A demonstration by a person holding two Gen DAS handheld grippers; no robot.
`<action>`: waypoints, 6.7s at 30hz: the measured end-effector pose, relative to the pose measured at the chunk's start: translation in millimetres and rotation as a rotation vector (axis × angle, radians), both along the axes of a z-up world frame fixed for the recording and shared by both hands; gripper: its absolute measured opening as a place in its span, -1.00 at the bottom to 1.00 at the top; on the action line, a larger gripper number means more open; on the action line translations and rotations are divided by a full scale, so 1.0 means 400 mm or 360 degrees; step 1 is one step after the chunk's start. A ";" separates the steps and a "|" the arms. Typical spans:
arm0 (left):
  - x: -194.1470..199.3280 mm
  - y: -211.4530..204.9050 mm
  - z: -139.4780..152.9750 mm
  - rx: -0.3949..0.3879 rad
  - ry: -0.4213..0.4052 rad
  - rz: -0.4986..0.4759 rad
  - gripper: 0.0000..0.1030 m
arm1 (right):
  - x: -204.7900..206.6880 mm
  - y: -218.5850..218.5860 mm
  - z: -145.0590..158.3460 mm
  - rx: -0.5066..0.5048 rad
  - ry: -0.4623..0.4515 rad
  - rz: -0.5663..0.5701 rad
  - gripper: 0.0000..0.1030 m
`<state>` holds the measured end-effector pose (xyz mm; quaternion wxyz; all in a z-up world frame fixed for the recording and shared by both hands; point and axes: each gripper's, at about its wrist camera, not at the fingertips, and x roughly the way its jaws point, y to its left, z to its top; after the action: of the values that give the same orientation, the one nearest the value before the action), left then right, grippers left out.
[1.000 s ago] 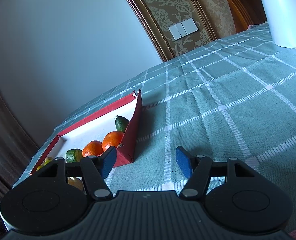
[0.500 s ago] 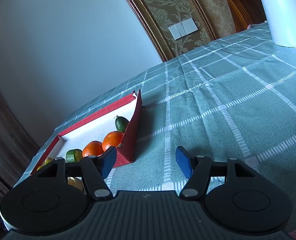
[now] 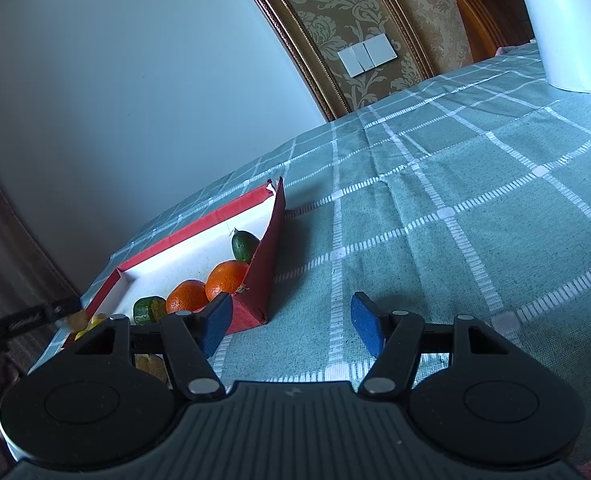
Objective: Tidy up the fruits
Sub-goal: 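Carry the dark cylindrical piece into the red tray and open the left tool, then reach the right tool to the second dark cylindrical piece beside the tray, then close the right tool on the dark cylindrical piece and lift it, then lower the dark piece into the red tray and open the right tool, then reach the left tool to the small brown round fruit and close on it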
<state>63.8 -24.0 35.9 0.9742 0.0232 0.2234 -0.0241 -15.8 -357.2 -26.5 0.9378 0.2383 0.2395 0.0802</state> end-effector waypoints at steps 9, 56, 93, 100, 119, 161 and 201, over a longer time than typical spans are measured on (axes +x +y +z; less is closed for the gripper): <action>0.128 -0.005 -0.061 0.0131 0.0100 0.0073 -0.39 | 0.001 -0.001 0.001 0.0009 0.0005 0.0020 0.26; -0.191 0.072 -0.096 -0.0125 -0.0036 0.0138 1.00 | -0.032 0.234 0.105 -0.0542 -0.0168 0.0655 0.33; -0.182 0.086 -0.097 -0.0214 0.0002 0.0094 1.00 | 0.074 0.348 0.035 -0.0863 -0.0125 0.1004 0.32; -0.180 0.088 -0.097 -0.0218 0.0005 0.0098 1.00 | 0.078 0.370 0.027 -0.0929 -0.0095 0.1039 -0.13; -0.185 0.087 -0.097 -0.0215 -0.0005 0.0116 1.00 | 0.011 0.307 0.083 -0.0807 -0.0201 0.0872 -0.20; -0.183 0.088 -0.096 -0.0224 -0.0005 0.0098 1.00 | 0.176 0.186 0.118 -0.0671 -0.0164 0.0328 -0.03; -0.216 -0.154 -0.101 0.0220 0.0001 -0.0037 0.92 | 0.016 0.015 0.015 -0.0026 -0.0059 0.0112 0.35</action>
<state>-22.8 -85.7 -4.4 0.9698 0.0931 0.2246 -0.0199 -9.2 -351.1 -20.3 0.9405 0.2207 0.2309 0.1156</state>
